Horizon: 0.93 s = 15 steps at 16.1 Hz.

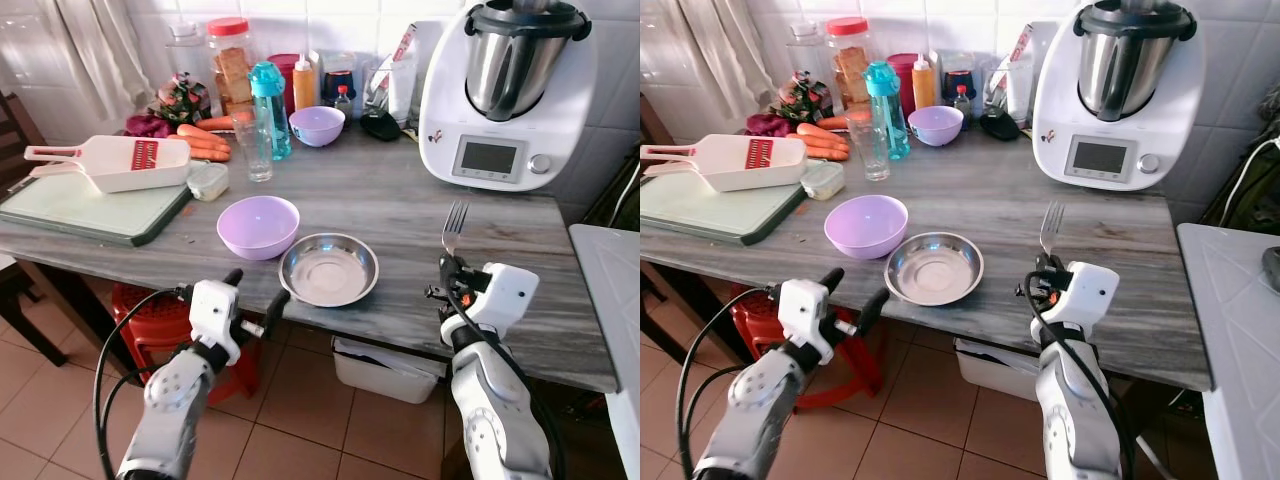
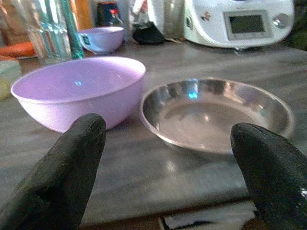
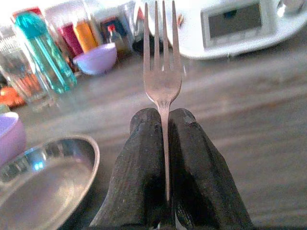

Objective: Setting the table

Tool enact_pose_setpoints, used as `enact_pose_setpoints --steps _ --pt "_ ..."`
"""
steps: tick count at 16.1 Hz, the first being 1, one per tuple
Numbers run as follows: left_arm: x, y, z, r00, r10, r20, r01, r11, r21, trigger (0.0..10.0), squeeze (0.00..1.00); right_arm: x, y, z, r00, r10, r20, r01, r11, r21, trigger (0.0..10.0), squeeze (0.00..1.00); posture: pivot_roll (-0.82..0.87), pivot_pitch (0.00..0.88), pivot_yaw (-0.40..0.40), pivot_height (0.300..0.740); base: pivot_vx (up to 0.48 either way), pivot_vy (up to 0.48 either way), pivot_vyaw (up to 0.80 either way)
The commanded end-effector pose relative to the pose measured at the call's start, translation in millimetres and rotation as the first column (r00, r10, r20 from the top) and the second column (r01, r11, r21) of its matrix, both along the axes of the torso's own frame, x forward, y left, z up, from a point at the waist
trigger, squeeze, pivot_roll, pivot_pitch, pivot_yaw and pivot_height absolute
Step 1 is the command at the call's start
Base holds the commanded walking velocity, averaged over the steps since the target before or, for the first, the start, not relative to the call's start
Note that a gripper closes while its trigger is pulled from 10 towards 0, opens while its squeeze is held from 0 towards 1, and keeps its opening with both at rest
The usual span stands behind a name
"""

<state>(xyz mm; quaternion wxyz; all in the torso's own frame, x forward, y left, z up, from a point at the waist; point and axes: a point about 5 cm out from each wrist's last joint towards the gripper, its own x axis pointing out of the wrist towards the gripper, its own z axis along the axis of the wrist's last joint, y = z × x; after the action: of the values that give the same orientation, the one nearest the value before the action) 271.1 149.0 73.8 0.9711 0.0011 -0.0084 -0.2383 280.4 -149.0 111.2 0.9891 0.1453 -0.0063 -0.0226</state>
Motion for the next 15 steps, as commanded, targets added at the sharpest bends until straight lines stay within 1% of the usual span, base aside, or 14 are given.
enact_pose_setpoints --steps 1,2,4,6,7,8,9,13,15 --pt "-3.8 0.8 0.5 0.999 -0.048 -0.015 0.048 0.999 0.003 10.0 0.00 6.1 5.1 -1.8 1.000 0.002 -0.028 -0.001 0.999 0.036 10.0 0.00 0.10 0.000 0.055 0.740 0.000 0.000 0.00" --pt "-7.0 0.3 0.2 0.997 -0.079 -0.019 0.079 0.997 0.005 10.0 0.00 10.4 6.3 -3.3 0.999 -0.002 -0.045 0.005 0.997 0.075 10.0 0.00 0.10 0.000 0.053 0.740 0.000 0.000 0.00" --pt "-9.8 0.9 -1.0 0.996 -0.082 -0.030 0.082 0.997 0.008 10.0 0.00 16.9 6.9 -6.9 0.996 -0.018 -0.084 0.027 0.993 0.111 10.0 0.00 0.10 0.000 0.050 0.740 0.000 0.000 0.00" --pt "-12.1 -0.6 -1.9 0.995 -0.089 -0.039 0.089 0.996 0.003 10.0 0.00 23.2 7.5 -11.1 0.992 -0.016 -0.122 0.031 0.992 0.120 10.0 0.00 0.11 0.000 0.045 0.740 0.000 0.000 0.00" --pt "-13.8 -2.9 -1.8 0.993 -0.107 -0.044 0.107 0.994 -0.009 10.0 0.00 25.9 6.3 -14.0 0.989 -0.021 -0.144 0.039 0.991 0.127 10.0 0.00 0.11 0.000 0.042 0.740 0.000 0.000 0.00" --pt "-17.2 -7.4 -1.6 0.988 -0.146 -0.051 0.145 0.989 -0.030 10.0 0.00 30.8 5.2 -18.4 0.983 -0.026 -0.181 0.052 0.989 0.140 10.0 0.00 0.11 0.000 0.039 0.740 0.000 0.000 0.00" --pt "-22.2 -14.2 -2.6 0.974 -0.212 -0.076 0.207 0.976 -0.069 10.0 0.00 38.5 5.5 -20.4 0.978 -0.022 -0.208 0.049 0.991 0.123 10.0 0.00 0.11 0.000 0.037 0.740 0.000 0.000 0.00" --pt "-22.9 -17.3 -2.8 0.967 -0.240 -0.082 0.235 0.970 -0.067 10.0 0.00 47.3 7.5 -22.6 0.974 -0.010 -0.228 0.040 0.991 0.124 10.0 0.00 0.10 0.000 0.033 0.740 0.000 0.000 0.00" --pt "-24.6 -20.0 -2.7 0.955 -0.282 -0.095 0.275 0.958 -0.082 10.0 0.00 51.7 9.7 -27.3 0.966 0.001 -0.257 0.033 0.991 0.129 10.0 0.00 0.10 0.000 0.031 0.740 0.000 0.000 0.00"
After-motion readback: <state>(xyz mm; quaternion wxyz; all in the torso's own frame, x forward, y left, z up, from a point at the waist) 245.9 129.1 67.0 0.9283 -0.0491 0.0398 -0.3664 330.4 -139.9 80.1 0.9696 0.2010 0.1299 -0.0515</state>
